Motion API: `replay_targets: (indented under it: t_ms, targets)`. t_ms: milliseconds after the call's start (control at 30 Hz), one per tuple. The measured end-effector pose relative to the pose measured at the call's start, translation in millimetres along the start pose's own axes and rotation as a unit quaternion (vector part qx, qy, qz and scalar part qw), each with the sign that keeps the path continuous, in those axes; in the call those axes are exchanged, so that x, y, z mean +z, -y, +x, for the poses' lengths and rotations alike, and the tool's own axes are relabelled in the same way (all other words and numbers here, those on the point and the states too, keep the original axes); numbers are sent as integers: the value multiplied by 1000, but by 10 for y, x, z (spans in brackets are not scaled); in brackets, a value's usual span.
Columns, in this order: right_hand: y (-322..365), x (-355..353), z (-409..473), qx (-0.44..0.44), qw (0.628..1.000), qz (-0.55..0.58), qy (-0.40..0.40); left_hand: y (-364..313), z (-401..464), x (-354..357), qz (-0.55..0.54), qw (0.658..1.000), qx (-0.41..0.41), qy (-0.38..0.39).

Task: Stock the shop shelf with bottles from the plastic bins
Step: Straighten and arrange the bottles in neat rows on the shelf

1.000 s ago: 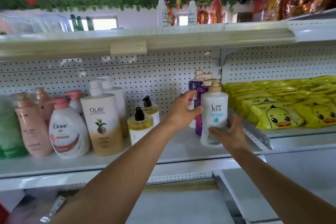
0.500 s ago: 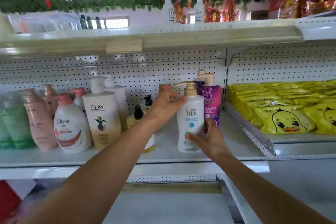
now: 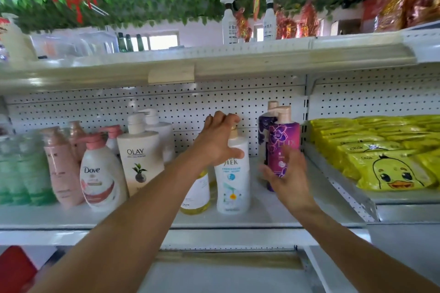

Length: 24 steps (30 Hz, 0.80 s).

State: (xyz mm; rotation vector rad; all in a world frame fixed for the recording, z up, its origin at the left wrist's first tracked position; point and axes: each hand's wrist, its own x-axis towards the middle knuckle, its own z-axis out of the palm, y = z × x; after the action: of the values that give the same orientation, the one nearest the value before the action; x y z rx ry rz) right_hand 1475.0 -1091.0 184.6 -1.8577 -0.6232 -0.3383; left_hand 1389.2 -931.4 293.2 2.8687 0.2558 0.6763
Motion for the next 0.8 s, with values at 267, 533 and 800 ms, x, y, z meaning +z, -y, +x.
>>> replay_targets:
  t_ms: [267,533,800]
  targets:
    - [-33,-84,782,81,996,-33,-32,-69,-99,-19,108,994,-13,17]
    - [-137,-98,736,58,998,7,19,-67,-40,13,130,991,-9,21]
    - [85,-35,361,25,999,-8,25,62,33,22,123,992,18,22]
